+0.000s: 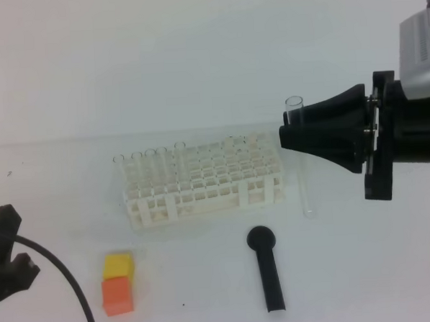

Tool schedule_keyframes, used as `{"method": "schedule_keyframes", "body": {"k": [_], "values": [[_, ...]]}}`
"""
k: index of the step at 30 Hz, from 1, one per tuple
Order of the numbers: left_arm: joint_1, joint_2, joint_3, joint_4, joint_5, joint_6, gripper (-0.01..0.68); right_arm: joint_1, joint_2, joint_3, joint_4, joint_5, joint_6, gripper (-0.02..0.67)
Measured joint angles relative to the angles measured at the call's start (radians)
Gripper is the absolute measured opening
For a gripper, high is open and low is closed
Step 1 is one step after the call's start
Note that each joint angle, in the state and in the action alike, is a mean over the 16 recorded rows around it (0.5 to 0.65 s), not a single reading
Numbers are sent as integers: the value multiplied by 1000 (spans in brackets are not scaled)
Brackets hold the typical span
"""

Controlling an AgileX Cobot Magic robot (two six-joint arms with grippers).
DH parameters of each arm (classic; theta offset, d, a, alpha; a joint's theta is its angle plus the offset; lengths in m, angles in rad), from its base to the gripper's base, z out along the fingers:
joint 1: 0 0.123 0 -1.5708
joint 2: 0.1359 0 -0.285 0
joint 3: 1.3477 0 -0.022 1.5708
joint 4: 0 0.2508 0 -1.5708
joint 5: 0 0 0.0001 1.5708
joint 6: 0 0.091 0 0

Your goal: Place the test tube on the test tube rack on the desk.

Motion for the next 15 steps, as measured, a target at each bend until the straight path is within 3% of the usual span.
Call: {"method": "schedule_keyframes", "body": {"k": [15], "values": [[1,-32,1,0,0,0,-1,0,0,0,-4,30,-23,125]]}}
